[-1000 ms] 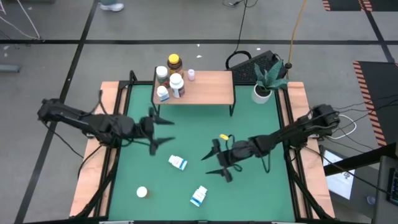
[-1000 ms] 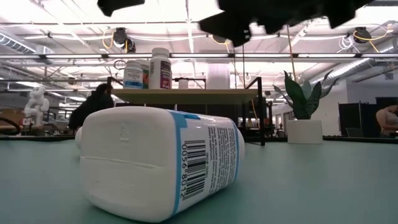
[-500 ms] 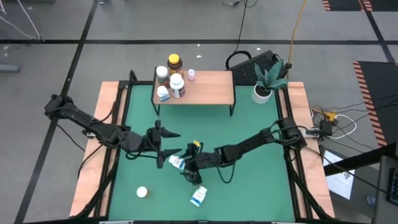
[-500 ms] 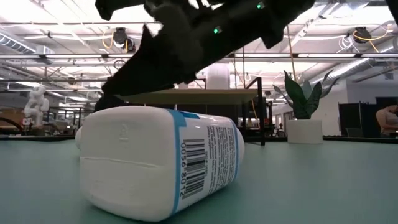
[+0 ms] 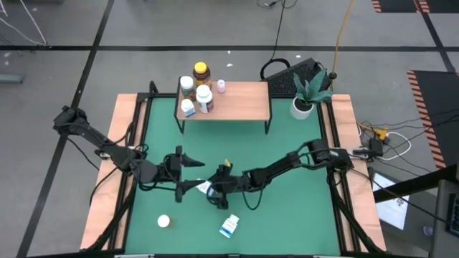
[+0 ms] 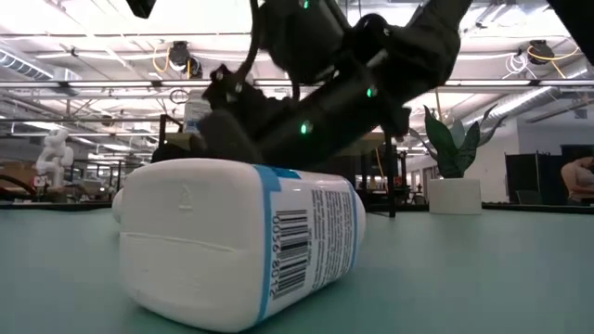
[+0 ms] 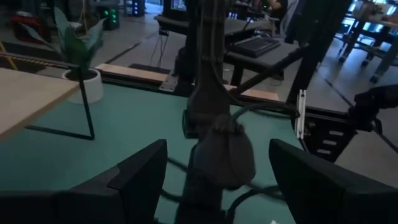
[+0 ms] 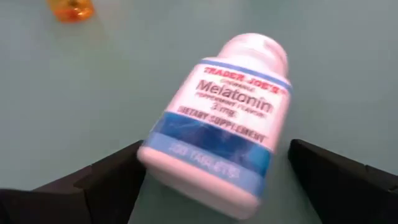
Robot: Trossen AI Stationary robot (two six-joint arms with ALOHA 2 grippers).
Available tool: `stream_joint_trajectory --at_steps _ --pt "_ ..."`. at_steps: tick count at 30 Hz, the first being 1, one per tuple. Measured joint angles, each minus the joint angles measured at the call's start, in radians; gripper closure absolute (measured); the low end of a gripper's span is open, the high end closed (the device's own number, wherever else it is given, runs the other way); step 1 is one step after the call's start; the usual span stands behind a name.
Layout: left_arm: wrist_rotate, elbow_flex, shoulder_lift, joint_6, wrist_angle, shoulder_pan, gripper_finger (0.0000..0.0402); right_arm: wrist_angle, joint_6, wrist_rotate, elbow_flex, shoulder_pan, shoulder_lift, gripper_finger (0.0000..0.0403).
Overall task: Pick and place medicine bottles onto shelf by color
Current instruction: Put the top white blue medicine bottle on the shelf
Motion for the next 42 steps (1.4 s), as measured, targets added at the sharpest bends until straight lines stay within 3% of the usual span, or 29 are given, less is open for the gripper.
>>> stream_joint_trajectory --at_steps 4,12,17,19,23,27,32,38,42 --pt "-0.005 0.000 0.000 0.000 0.003 0.001 0.0119 0.006 0.002 0.003 0.000 -0.002 0.007 0.0043" --pt "-0.037 0.000 0.000 0.007 0.003 0.002 0.0119 0.007 -0.035 -0.005 -0.001 0.000 -0.016 0.0163" --pt "-0.075 0.000 0.000 0.005 0.009 0.002 0.0119 0.085 -0.136 0.023 -0.044 0.031 -0.058 0.0170" --pt "-0.075 0.000 0.000 0.002 0.012 0.002 0.0119 0.093 -0.180 0.110 -0.098 0.053 -0.115 0.0171" --pt "-0.107 0.000 0.000 0.003 0.032 -0.009 0.0119 0.157 -0.295 0.431 -0.274 0.106 -0.270 0.0168" --pt "-0.234 0.000 0.021 0.016 0.084 -0.005 0.0119 0.432 -0.456 0.712 -0.463 0.166 -0.412 0.0170" --pt "-0.172 0.000 0.178 0.136 0.299 0.056 0.0119 0.713 -0.669 0.782 -0.580 0.188 -0.462 0.0172" --pt "-0.124 0.000 0.394 0.394 0.676 0.109 0.0119 0.771 -0.811 0.836 -0.588 0.190 -0.461 0.0172" --pt "-0.132 0.000 0.447 0.371 0.723 0.145 0.0119 0.889 -0.933 0.865 -0.589 0.192 -0.462 0.0173"
